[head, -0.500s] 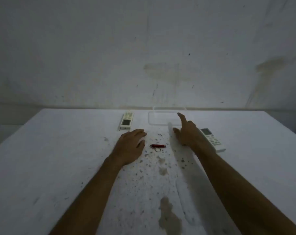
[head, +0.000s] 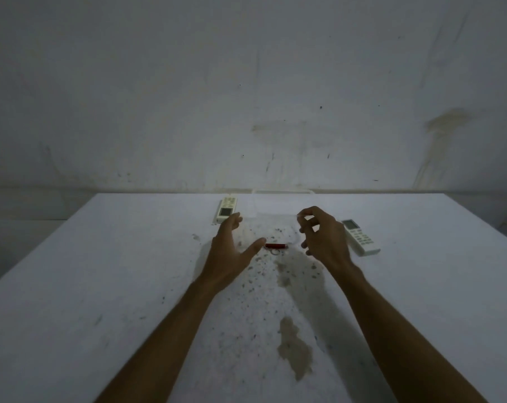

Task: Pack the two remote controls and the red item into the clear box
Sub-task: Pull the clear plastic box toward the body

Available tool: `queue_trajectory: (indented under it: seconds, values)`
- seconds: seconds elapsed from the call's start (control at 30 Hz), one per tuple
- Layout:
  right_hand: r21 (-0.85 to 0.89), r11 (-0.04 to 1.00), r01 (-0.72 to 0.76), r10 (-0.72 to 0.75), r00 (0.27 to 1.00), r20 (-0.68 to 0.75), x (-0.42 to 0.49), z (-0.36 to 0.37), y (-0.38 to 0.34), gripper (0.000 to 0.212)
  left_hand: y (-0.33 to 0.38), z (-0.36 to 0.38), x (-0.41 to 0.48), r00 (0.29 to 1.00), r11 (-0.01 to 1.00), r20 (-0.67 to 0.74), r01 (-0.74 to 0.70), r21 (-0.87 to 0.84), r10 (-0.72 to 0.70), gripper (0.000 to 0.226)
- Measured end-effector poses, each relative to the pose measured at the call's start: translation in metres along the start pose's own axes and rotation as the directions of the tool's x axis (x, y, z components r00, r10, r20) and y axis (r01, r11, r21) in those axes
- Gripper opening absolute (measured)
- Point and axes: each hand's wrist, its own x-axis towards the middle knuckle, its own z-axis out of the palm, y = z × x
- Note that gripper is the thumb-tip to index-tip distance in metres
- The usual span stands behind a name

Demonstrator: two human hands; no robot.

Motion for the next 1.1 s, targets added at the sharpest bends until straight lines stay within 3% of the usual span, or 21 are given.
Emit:
queue_trajectory:
  seconds: [0.1, 0.23, 0.33, 0.53, 0.7, 0.83, 1.0, 1.1]
  values:
    - [-0.053, 0.996, 0.068, -0.069, 0.998, -0.009, -0.038, 0.001, -0.014, 0.012, 0.007, -0.011, -0.025, 0.999, 0.99, 0.033, 0.036, -0.136, -0.032, 0.118]
    - [-0.127, 0.981, 0.148, -0.148, 0.989, 0.014, -0.086, 0.003, -0.026, 0.017, 0.015, -0.036, -0.038, 0.995, 0.983, 0.096, 0.026, -0.184, -0.008, 0.134]
    - [-0.086, 0.979, 0.187, -0.181, 0.981, 0.076, -0.114, 0.005, -0.033, 0.023, 0.016, -0.052, -0.046, 0.991, 0.989, 0.127, -0.013, -0.147, 0.032, 0.127]
    - [0.072, 0.979, 0.191, -0.203, 0.906, 0.371, -0.138, -0.011, -0.038, 0.027, 0.002, -0.081, -0.075, 0.992, 1.0, 0.125, -0.02, -0.002, 0.02, 0.119]
    - [-0.01, 0.962, 0.274, -0.264, 0.937, 0.23, -0.14, -0.02, -0.015, 0.016, -0.011, -0.084, -0.1, 0.951, 0.998, 0.305, 0.049, 0.045, -0.061, 0.12]
    - [-0.124, 0.924, 0.361, -0.352, 0.932, 0.086, -0.143, -0.017, 0.013, 0.014, -0.007, -0.079, -0.098, 0.909, 0.984, 0.408, 0.014, 0.176, -0.086, 0.122]
    - [-0.15, 0.936, 0.319, -0.282, 0.933, 0.224, -0.134, -0.014, 0.014, 0.02, -0.013, -0.078, -0.097, 0.88, 0.972, 0.465, -0.016, 0.235, -0.098, 0.13]
    - [-0.164, 0.931, 0.325, -0.288, 0.933, 0.215, -0.115, -0.018, 0.001, 0.017, -0.011, -0.083, -0.082, 0.874, 0.993, 0.476, 0.056, 0.099, -0.097, 0.13]
